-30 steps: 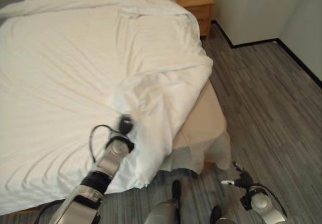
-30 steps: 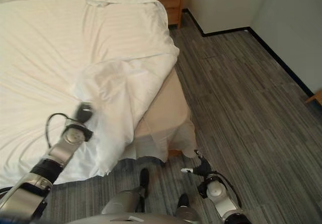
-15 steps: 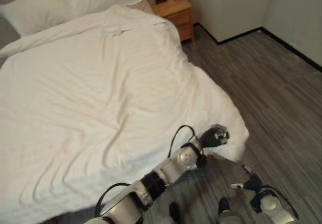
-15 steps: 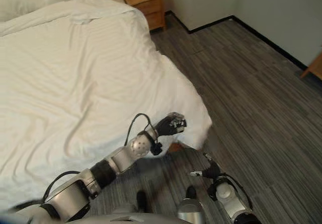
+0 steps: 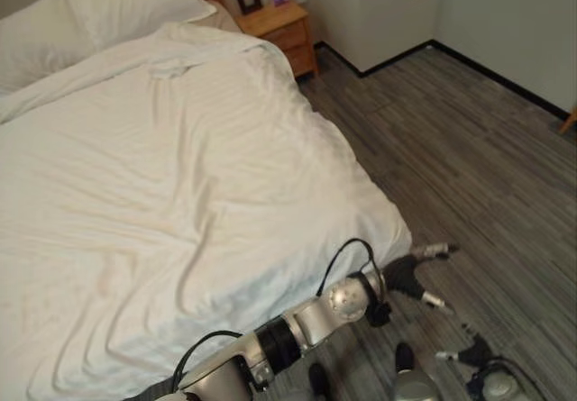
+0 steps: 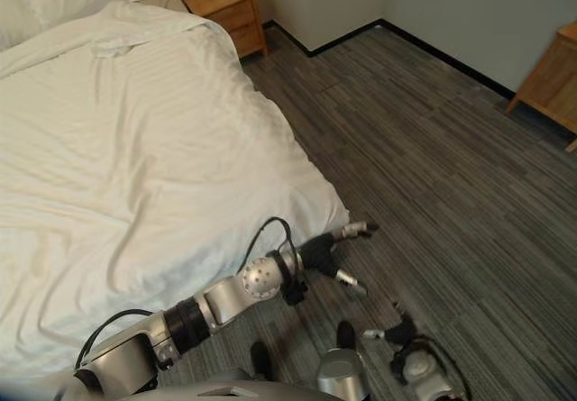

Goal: Making the bed.

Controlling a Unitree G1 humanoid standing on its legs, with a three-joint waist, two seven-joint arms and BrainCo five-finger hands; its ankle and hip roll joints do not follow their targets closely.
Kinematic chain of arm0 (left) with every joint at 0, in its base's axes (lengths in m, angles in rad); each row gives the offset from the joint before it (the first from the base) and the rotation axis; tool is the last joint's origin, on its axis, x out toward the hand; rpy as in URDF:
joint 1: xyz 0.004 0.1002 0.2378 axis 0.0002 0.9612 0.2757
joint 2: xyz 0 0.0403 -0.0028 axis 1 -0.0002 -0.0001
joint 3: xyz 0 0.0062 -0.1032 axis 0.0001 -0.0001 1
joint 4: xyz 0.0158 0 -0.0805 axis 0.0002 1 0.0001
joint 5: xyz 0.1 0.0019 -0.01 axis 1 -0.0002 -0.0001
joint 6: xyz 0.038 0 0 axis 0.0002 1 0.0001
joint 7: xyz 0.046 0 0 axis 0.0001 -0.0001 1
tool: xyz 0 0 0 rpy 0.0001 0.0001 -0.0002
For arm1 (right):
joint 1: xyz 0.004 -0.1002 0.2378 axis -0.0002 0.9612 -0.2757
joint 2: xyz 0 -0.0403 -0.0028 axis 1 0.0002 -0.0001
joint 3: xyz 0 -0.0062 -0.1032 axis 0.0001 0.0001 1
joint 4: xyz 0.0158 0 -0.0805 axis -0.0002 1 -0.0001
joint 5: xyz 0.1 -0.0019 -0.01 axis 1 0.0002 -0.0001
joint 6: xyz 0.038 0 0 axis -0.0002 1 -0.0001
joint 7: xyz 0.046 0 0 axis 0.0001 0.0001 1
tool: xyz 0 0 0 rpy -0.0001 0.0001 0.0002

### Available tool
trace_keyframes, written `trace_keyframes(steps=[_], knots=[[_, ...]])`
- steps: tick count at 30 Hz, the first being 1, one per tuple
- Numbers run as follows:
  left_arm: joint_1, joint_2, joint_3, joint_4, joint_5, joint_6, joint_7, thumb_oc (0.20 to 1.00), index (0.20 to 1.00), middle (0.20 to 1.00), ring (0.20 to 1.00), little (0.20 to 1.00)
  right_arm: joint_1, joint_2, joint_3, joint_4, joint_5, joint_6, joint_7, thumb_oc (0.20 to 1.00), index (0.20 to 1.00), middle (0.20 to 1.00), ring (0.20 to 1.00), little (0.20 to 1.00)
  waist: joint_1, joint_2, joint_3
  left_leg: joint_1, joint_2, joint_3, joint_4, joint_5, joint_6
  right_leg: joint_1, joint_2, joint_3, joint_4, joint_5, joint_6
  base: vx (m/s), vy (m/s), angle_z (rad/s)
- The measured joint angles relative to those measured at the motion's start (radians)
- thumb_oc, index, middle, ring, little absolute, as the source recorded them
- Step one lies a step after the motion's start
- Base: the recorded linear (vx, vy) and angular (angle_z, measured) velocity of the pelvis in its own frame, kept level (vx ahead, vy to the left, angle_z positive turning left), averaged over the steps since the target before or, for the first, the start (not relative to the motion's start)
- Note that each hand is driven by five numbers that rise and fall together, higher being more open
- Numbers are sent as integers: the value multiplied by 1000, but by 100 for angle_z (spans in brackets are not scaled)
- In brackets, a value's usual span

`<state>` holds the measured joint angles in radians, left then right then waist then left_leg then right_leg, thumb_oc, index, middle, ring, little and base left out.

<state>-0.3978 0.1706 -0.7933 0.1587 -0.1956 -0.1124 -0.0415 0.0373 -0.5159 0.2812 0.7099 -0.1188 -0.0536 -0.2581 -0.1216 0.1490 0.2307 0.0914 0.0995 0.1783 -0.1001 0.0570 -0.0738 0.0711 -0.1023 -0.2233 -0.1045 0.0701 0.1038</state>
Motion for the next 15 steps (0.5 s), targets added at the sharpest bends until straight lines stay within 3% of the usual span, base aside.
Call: trace_keyframes(steps=[1,4,7,9,10,11,12,14,15], knots=[[39,21,51,-13,-1,-4,1,1000,1000,1000,1000,1000,-4,-10,5,-62,-1,5,1,200,200,200,200,200,12,4,0,1,2,-1,0,-2,0,6,2,-5,0,-2,-2,0,0,0],[251,58,289,-32,-39,-8,50,1000,1000,1000,1000,1000,5,-24,1,-352,-2,-6,12,200,200,200,200,200,63,18,-7,0,10,-48,0,-3,4,31,11,-48,0,-10,-7,-26,9,37],[361,118,344,-31,-56,2,81,1000,1000,1000,1000,1000,-21,-5,-1,-382,-18,-36,19,200,200,200,200,200,133,16,-19,-5,6,-107,0,13,2,58,6,-104,3,-20,-12,-3,4,64],[495,114,466,-61,-73,3,81,1000,1000,1000,1000,1000,13,-14,-49,-517,-20,-3,51,200,200,200,200,200,164,10,-21,-21,-7,-169,1,15,7,84,1,-173,5,-33,-3,1,6,100],[569,137,529,-63,-88,10,108,1000,1000,1000,1000,1000,17,0,-119,-514,17,-53,56,200,200,200,200,200,200,-9,-30,-20,-16,-205,5,24,13,97,-11,-209,5,-49,2,25,4,99],[593,171,547,-61,-87,10,111,1000,1000,1000,1000,1000,-10,9,-138,-485,36,-54,62,200,200,200,200,200,247,-24,-35,-31,-20,-217,0,17,9,110,-4,-221,6,-49,6,32,7,63],[619,178,567,-61,-83,5,101,1000,1000,1000,1000,1000,-7,3,-141,-486,44,-37,73,200,200,200,200,200,270,-35,-44,-39,-24,-223,1,17,8,110,-7,-231,6,-51,9,25,23,65],[701,187,642,-53,-74,5,109,1000,1000,1000,1000,1000,-28,73,-153,-373,174,-61,91,200,200,200,200,200,294,-93,-73,-43,-41,-291,6,26,16,129,-23,-299,6,-59,11,28,16,83],[714,193,643,-51,-75,5,109,1000,1000,1000,1000,1000,-41,96,-150,-358,200,-48,96,200,200,200,200,200,312,-99,-76,-50,-46,-299,6,32,12,137,-23,-306,6,-61,13,44,20,48]])
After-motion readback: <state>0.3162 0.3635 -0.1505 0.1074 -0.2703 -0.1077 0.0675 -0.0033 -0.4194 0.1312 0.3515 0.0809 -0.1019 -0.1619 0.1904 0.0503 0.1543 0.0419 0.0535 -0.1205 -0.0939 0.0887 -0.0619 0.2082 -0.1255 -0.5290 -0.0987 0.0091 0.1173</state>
